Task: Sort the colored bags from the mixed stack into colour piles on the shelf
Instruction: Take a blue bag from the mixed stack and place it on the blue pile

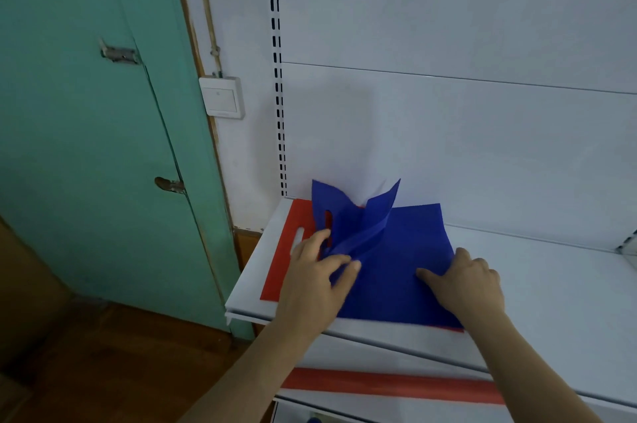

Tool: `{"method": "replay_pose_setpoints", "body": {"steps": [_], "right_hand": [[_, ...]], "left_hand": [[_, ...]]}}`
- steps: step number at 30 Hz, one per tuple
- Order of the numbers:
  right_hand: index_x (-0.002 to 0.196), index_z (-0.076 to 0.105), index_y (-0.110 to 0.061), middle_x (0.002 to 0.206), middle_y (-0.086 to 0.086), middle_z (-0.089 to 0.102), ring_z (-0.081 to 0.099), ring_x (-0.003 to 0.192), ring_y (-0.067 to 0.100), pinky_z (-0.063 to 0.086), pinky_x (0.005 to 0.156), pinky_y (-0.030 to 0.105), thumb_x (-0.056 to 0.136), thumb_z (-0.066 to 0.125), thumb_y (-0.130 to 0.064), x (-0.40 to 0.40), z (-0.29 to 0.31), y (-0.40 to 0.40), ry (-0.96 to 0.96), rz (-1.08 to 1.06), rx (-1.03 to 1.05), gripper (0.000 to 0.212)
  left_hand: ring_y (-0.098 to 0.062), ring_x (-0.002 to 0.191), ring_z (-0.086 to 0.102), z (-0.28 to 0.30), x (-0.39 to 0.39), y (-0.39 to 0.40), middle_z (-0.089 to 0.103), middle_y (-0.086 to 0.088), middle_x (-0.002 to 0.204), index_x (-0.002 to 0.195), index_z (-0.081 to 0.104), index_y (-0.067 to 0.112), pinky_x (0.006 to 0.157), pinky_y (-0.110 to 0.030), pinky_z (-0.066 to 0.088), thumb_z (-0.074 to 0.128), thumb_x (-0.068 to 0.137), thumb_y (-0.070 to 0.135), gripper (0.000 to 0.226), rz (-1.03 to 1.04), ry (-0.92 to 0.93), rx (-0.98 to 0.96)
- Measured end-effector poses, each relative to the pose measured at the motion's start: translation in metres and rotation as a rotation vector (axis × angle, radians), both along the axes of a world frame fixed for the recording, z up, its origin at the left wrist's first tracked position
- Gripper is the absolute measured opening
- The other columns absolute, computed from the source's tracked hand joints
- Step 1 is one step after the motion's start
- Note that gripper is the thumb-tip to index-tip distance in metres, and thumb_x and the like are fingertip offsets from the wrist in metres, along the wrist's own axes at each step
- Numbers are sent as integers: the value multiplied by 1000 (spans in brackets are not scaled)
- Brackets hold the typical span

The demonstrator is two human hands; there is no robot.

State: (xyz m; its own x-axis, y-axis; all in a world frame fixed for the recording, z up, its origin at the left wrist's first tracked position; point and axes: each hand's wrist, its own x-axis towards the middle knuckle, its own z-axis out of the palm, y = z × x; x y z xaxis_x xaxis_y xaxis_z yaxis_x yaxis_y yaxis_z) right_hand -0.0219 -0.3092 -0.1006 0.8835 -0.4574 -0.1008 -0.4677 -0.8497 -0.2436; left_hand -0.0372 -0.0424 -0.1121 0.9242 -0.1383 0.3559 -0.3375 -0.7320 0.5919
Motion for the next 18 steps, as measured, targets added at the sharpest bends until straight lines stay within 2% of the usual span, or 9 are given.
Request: {"method": "replay_pose_setpoints", "body": {"steps": [1, 3, 5, 7, 9, 11, 13, 15, 18], "right_hand": [[120, 51, -12, 113, 13, 57, 57, 108, 36, 54, 93, 49, 82, 67, -76, 3, 0, -5, 8, -21, 27, 76], [110, 53, -14, 107, 11, 57, 58, 102, 34, 54, 90, 46, 78, 68, -78, 8, 0, -14, 48, -46, 25, 73], [100, 55, -16, 100, 7, 62, 61, 94, 29, 54, 80, 42, 77, 69, -78, 14, 2, -18, 92, -41, 40, 67], [92, 55, -19, 90, 2, 66, 65, 81, 23, 54, 69, 38, 79, 73, -70, 20, 4, -21, 121, -26, 116, 56], [91, 55, -20, 88, 0, 67, 66, 78, 21, 50, 64, 35, 79, 76, -65, 24, 5, -22, 136, -16, 163, 51], [93, 60, -18, 87, 1, 69, 67, 78, 21, 49, 61, 34, 80, 77, -59, 24, 4, -24, 128, -11, 180, 47], [90, 63, -15, 83, 3, 70, 67, 75, 22, 51, 59, 34, 83, 75, -49, 20, 2, -26, 73, -18, 188, 37], [89, 63, -14, 80, 3, 69, 65, 72, 22, 52, 59, 35, 86, 71, -36, 14, -1, -28, -38, -48, 205, 24], [100, 59, -18, 89, -3, 66, 62, 80, 20, 48, 63, 35, 89, 68, -27, 1, -8, -29, -226, -78, 287, 17]], "left_hand": [[-17, 153, 29, 2, 1, 1, 38, 5, 163, 121, 76, 28, 125, -36, 31, 57, 104, 50, 34, 52, 5, -61], [-18, 150, 35, 6, 5, 5, 36, 2, 164, 122, 73, 27, 122, -41, 38, 68, 100, 32, 23, 150, 36, -140], [-22, 144, 42, 9, 9, 10, 40, -1, 159, 133, 62, 27, 117, -45, 45, 72, 96, 25, 39, 208, 78, -154], [-24, 129, 53, 11, 15, 17, 51, 0, 145, 144, 52, 27, 104, -47, 54, 73, 92, 19, 56, 243, 145, -158], [-16, 111, 60, 12, 21, 24, 57, 3, 140, 151, 45, 29, 94, -44, 59, 70, 91, 11, 67, 250, 232, -199], [-3, 90, 57, 14, 24, 28, 59, 4, 142, 153, 43, 31, 84, -35, 61, 66, 94, 8, 67, 216, 294, -234], [-1, 89, 58, 15, 28, 28, 61, 7, 138, 152, 44, 30, 75, -26, 58, 66, 96, 8, 65, 198, 265, -259], [-5, 87, 64, 16, 33, 24, 59, 11, 126, 154, 42, 28, 66, -15, 50, 70, 94, 7, 69, 219, 218, -296], [-11, 93, 65, 15, 39, 18, 58, 4, 136, 157, 36, 28, 57, -12, 46, 71, 93, 7, 76, 259, 289, -381]]}}
